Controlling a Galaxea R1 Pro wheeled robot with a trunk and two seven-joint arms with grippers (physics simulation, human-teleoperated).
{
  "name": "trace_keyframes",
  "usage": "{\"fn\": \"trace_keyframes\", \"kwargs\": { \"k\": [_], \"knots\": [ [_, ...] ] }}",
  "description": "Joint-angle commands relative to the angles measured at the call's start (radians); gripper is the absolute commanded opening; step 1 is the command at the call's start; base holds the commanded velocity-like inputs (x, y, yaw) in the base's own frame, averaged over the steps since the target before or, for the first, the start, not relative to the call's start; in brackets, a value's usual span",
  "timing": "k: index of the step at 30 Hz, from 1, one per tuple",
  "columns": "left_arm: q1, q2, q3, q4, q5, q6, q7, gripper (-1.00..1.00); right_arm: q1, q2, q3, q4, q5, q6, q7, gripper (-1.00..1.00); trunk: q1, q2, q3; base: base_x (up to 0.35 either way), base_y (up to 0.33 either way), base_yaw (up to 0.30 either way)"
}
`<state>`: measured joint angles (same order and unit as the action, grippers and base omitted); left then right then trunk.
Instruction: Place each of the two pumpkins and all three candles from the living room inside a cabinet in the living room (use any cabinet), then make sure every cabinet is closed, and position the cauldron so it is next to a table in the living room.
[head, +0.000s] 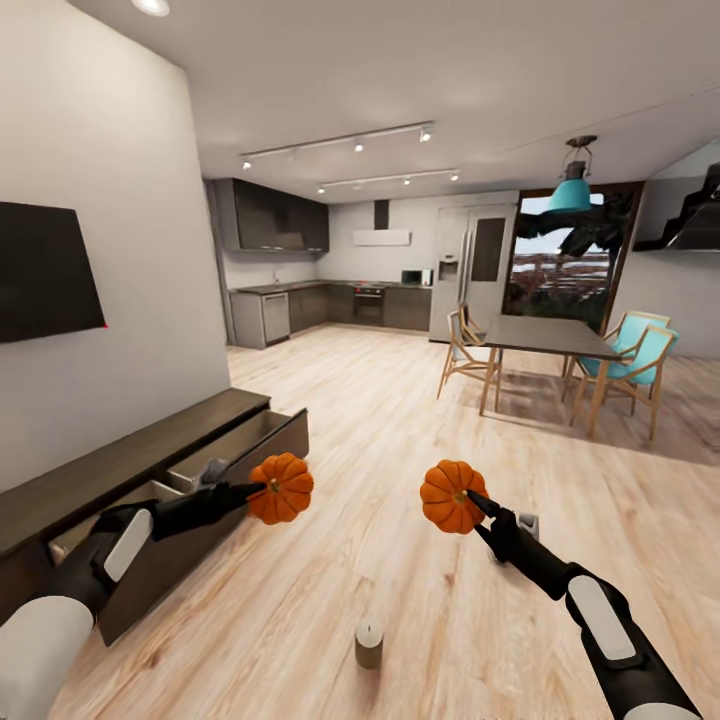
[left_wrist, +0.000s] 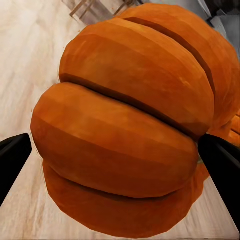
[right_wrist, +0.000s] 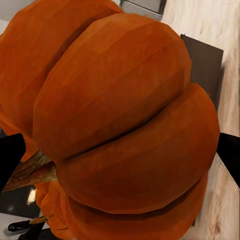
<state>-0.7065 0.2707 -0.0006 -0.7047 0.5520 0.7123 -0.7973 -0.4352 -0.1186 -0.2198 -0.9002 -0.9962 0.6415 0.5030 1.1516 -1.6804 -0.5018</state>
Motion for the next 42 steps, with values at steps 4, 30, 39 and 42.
{"fn": "trace_keyframes", "kwargs": {
  "k": [4,30,39,42],
  "knots": [
    [0.0,0.001,0.001,-0.002,0.013,0.009,-0.001,-1.0,-0.001,0.0,-0.003,0.0,-0.013,0.01,0.0,-1.0,0.0,-0.001,0.003,0.0,0.0,-0.243],
    [0.001,0.001,0.001,-0.003,0.014,0.009,-0.002,-1.0,-0.001,0.0,-0.003,0.0,-0.013,0.01,0.0,-1.0,0.0,-0.001,0.027,0.037,0.0,-0.243],
    [0.001,0.001,0.001,-0.003,0.014,0.009,-0.002,-1.0,-0.002,0.0,-0.003,0.0,-0.013,0.01,0.0,-1.0,0.0,-0.001,0.036,0.133,0.0,-0.242],
    [0.001,0.001,0.001,-0.003,0.014,0.009,-0.002,-1.0,-0.001,0.0,-0.003,0.0,-0.013,0.01,0.0,-1.0,0.0,-0.001,0.038,0.142,0.0,-0.242]
  ]
}}
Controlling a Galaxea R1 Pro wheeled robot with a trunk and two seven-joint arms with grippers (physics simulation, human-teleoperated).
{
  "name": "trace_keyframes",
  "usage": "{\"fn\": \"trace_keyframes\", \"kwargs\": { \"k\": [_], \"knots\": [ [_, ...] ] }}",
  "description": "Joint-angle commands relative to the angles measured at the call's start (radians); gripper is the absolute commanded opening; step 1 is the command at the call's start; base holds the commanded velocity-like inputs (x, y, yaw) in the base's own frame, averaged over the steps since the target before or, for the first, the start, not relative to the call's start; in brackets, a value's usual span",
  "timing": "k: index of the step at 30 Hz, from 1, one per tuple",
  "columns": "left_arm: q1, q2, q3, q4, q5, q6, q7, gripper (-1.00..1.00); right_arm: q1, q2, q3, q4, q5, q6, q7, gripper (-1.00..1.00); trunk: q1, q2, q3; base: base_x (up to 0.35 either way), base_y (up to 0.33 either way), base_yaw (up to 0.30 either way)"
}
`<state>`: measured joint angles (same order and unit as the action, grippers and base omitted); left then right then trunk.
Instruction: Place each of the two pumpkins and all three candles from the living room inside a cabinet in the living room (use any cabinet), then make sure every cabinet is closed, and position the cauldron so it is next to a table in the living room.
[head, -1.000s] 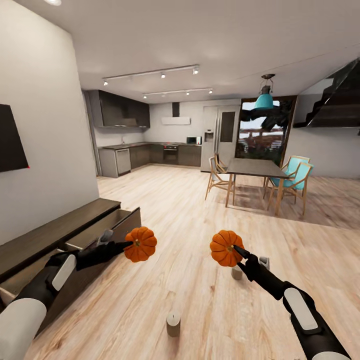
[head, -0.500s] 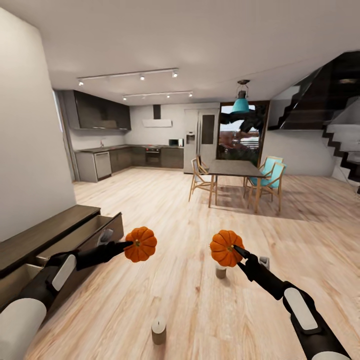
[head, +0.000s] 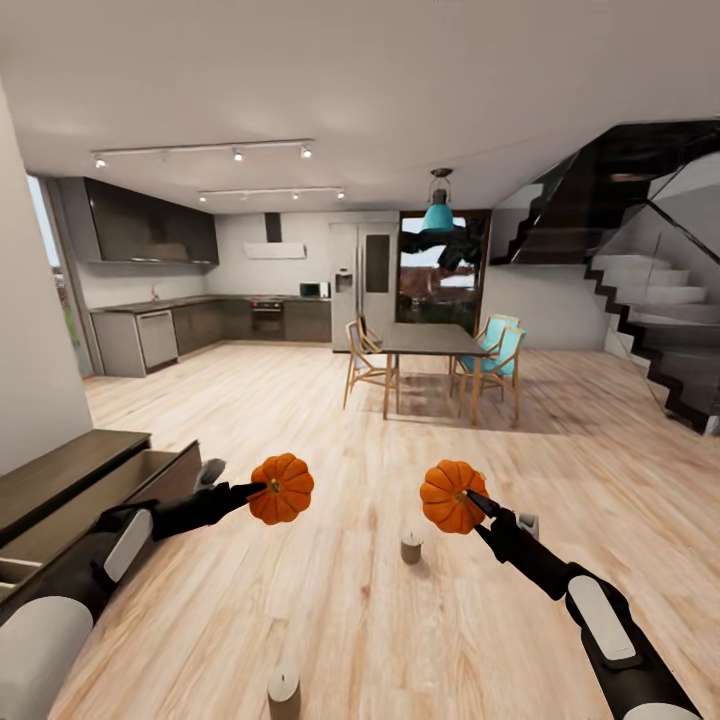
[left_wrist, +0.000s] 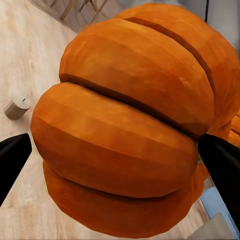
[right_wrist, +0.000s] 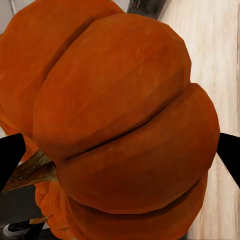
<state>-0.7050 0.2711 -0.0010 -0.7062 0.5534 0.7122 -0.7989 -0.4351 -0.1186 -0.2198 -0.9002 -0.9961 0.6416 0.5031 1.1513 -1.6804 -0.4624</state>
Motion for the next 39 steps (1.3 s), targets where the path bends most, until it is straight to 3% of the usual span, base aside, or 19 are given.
{"fn": "trace_keyframes", "kwargs": {
  "k": [1,23,32,39],
  "knots": [
    [-0.001,0.0,0.001,-0.001,0.013,0.009,0.0,-1.0,-0.002,0.001,-0.003,0.0,-0.013,0.01,0.0,-1.0,0.0,-0.001,0.0,0.143,0.0,-0.242],
    [-0.001,0.0,0.001,-0.001,0.014,0.009,0.0,-1.0,-0.001,0.001,-0.003,0.0,-0.013,0.01,0.0,-1.0,0.0,-0.001,0.02,0.041,0.0,-0.235],
    [-0.001,0.0,0.001,-0.001,0.014,0.009,0.0,-1.0,-0.002,0.001,-0.005,-0.001,-0.016,0.01,0.0,-1.0,0.0,-0.001,0.022,0.0,0.0,-0.063],
    [-0.001,0.0,0.001,-0.001,0.014,0.009,-0.001,-1.0,-0.002,0.003,-0.045,0.0,-0.012,0.01,-0.001,-1.0,0.0,-0.001,0.016,0.0,0.0,-0.002]
  ]
}}
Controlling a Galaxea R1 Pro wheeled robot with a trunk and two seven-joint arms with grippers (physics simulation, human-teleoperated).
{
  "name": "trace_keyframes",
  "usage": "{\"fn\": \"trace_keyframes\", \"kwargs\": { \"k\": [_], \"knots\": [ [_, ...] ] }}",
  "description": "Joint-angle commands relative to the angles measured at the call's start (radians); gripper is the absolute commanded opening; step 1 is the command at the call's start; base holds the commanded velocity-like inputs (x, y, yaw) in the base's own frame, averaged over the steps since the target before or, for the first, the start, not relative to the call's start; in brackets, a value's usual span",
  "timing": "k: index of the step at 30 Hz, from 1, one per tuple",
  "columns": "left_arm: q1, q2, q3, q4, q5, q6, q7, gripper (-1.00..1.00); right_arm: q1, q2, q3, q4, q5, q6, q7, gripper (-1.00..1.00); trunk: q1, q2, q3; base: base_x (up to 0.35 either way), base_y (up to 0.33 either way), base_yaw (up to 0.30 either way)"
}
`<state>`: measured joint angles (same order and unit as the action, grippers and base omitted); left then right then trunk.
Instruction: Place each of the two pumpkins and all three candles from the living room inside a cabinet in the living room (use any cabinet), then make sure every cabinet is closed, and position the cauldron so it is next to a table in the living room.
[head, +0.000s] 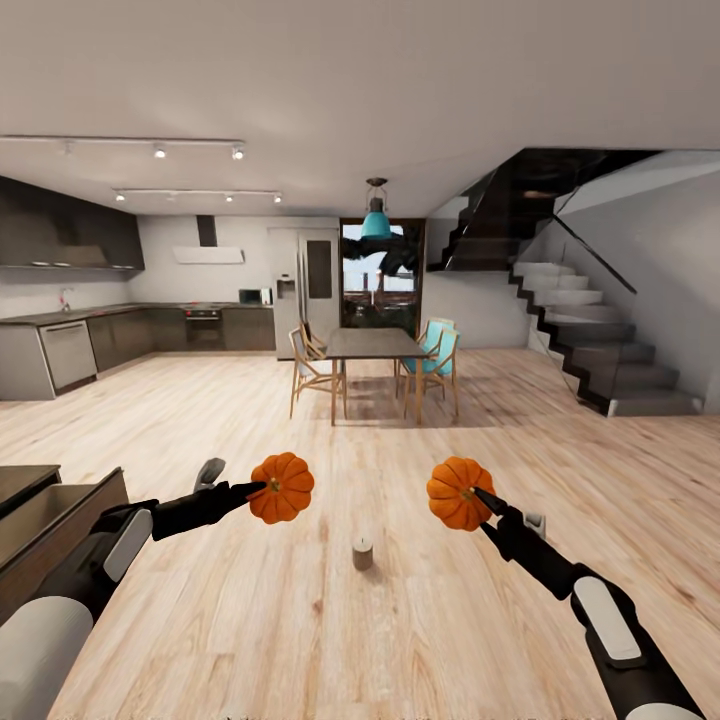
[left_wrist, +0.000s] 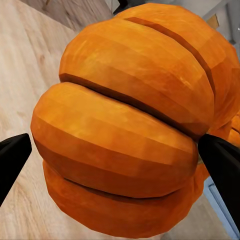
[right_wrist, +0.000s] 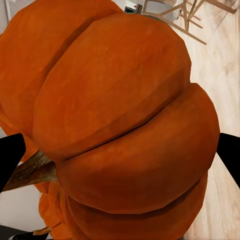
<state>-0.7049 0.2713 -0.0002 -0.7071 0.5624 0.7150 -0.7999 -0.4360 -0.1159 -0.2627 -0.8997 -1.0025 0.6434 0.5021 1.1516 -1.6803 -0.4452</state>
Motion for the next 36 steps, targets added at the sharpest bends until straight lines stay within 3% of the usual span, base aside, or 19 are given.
{"fn": "trace_keyframes", "kwargs": {
  "k": [1,36],
  "knots": [
    [-0.001,0.0,0.0,0.0,0.005,0.006,0.0,-1.0,-0.001,0.001,-0.004,0.001,-0.006,0.009,0.0,-1.0,0.0,-0.001,-0.002,0.0,0.0,0.0],
    [-0.001,0.0,0.0,0.0,0.005,0.006,-0.001,-1.0,0.0,0.001,-0.009,0.004,-0.006,0.009,-0.001,-1.0,0.0,-0.001,-0.04,0.0,0.0,-0.016]
  ]
}}
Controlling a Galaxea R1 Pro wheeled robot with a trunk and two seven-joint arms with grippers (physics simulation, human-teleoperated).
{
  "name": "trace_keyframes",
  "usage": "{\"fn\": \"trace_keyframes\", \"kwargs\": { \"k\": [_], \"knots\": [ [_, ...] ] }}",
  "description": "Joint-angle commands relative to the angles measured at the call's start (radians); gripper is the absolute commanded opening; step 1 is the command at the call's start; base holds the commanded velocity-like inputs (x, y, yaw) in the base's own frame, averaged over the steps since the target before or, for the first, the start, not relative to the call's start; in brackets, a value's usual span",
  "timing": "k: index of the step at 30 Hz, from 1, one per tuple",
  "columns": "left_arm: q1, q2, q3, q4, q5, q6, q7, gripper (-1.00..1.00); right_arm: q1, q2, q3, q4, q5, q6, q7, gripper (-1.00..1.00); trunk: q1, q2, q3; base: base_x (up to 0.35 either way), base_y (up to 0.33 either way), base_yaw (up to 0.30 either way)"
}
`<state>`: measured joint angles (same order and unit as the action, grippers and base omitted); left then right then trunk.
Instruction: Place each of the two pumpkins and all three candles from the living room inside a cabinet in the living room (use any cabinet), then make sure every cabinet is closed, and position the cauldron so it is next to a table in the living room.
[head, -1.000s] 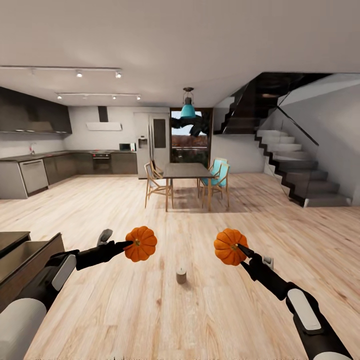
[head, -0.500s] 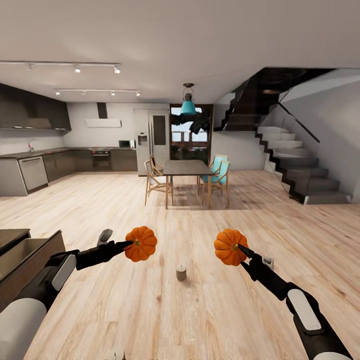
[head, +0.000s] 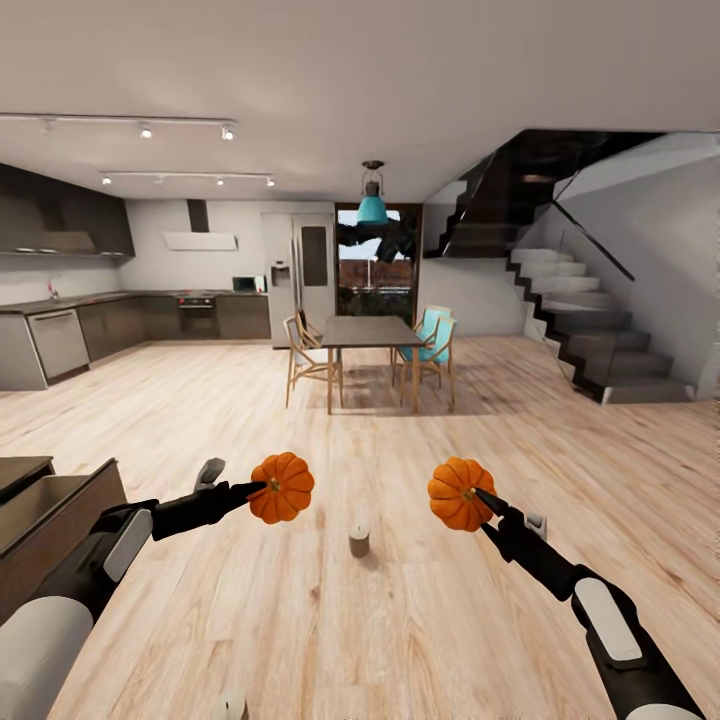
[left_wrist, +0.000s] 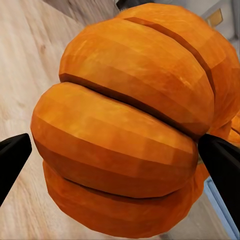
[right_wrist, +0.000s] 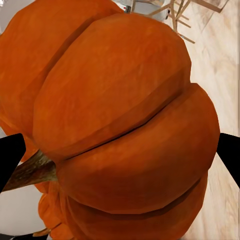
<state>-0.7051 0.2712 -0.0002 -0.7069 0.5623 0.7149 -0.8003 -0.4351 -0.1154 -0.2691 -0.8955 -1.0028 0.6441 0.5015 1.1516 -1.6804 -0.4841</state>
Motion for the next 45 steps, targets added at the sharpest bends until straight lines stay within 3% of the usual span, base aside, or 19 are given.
{"fn": "trace_keyframes", "kwargs": {
  "k": [1,24,45],
  "knots": [
    [-0.001,0.0,0.0,0.0,0.005,0.006,0.0,-1.0,-0.001,0.0,-0.002,0.001,-0.006,0.008,0.0,-1.0,0.0,-0.001,-0.003,0.0,0.0,-0.117],
    [-0.001,0.001,0.0,0.0,0.005,0.006,-0.001,-1.0,-0.001,0.0,-0.002,0.003,-0.006,0.008,0.0,-1.0,0.0,-0.001,-0.035,0.023,0.0,-0.125],
    [-0.001,0.001,0.0,0.0,0.005,0.006,-0.001,-1.0,-0.001,0.0,-0.002,0.001,-0.007,0.008,0.0,-1.0,0.0,-0.001,-0.053,0.288,0.0,-0.082]
  ]
}}
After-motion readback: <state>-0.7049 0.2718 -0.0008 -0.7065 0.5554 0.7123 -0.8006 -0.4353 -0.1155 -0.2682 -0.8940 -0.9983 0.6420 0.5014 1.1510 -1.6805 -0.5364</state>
